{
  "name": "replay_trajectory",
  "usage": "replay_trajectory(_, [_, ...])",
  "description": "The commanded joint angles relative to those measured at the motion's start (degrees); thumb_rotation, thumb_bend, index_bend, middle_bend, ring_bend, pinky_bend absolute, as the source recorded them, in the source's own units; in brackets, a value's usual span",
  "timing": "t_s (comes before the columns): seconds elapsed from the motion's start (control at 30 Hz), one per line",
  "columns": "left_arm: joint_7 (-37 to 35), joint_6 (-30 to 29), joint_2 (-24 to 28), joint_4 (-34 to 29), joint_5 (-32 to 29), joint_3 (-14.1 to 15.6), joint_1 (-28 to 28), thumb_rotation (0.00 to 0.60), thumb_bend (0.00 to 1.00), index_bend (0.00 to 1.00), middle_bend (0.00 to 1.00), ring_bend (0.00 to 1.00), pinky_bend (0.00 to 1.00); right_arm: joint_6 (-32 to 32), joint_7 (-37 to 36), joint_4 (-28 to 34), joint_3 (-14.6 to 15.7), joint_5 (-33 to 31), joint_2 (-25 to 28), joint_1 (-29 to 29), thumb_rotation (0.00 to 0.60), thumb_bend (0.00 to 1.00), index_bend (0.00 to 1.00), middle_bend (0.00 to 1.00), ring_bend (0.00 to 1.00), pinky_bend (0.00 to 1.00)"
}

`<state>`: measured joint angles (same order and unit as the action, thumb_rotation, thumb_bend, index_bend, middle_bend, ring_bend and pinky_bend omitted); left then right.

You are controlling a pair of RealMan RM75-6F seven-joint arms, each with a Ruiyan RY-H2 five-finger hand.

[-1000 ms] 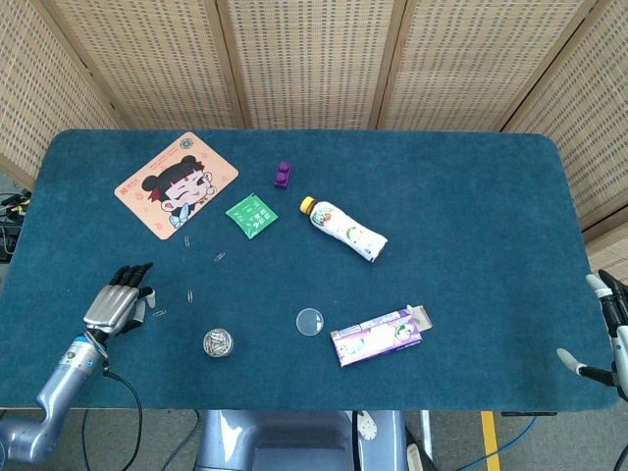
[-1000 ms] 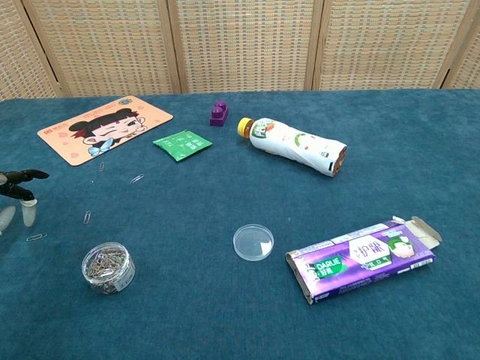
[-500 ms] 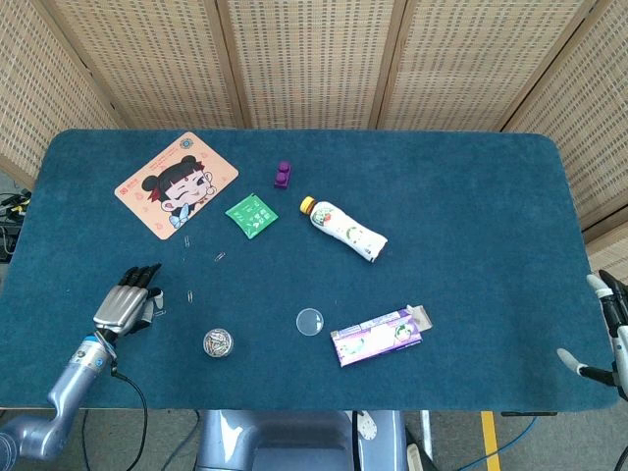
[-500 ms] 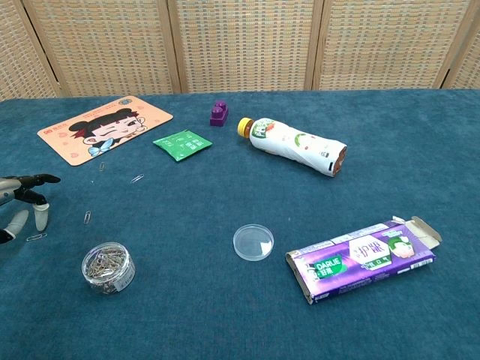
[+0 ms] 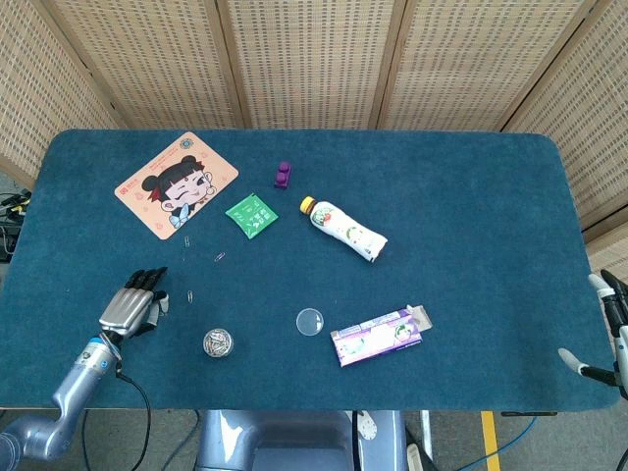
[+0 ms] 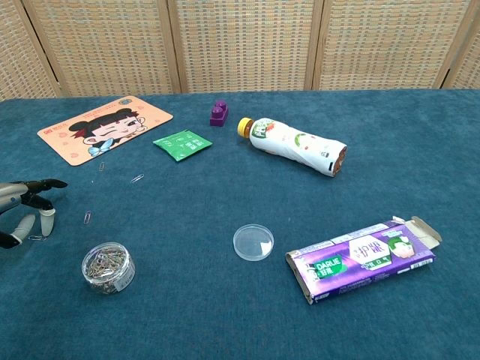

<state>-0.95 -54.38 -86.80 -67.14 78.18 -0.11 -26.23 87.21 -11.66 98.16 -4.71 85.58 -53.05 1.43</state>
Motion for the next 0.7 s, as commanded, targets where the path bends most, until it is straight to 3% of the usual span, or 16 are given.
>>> replay_trajectory(0.03, [0.0,0.0,0.2,-0.2,0.2,0.2,0.1,0.600,0.77,0.52,0.00,0.00,0.00,-0.1,0.0,0.0,0.0,0.0,0.0,0.0,0.600,0.00,0.01,0.00,0.00,0.00])
replay_trajectory(0.37, [-2.2,-2.3,1.5,-1.3,1.3,-0.1,0.7,0.600,0.78,0.51,0.00,0.00,0.00,0.1,0.1,0.1,0.0,0.1,0.0,0.0,0.600,0.00,0.01,0.00,0.00,0.00])
replay_trajectory(0.4, [-2.7,-2.8,1.7,-1.4,1.5,-0.2,0.8,0.600,0.75,0.50,0.00,0.00,0.00,0.1,0.1,0.0,0.0,0.1,0.0,0.0,0.600,0.00,0.01,0.00,0.00,0.00])
replay_trajectory(0.53, [-2.9,-3.5,3.1,-0.4,2.9,0.5,0.9,0.600,0.40,0.42,0.00,0.00,0.00,0.0,0.2,0.1,0.1,0.2,0.0,0.0,0.600,0.00,0.01,0.00,0.00,0.00])
replay_trajectory(0.57, [-2.9,-3.3,3.2,0.1,3.2,0.7,0.9,0.600,0.35,0.43,0.00,0.00,0.00,0.1,0.2,0.2,0.1,0.2,0.0,0.0,0.600,0.00,0.01,0.00,0.00,0.00])
replay_trajectory(0.7, [-4.3,-3.2,3.1,2.0,4.5,1.4,0.7,0.600,0.29,0.48,0.00,0.00,0.00,0.1,0.3,0.2,0.1,0.2,-0.1,0.0,0.600,0.00,0.01,0.00,0.00,0.00])
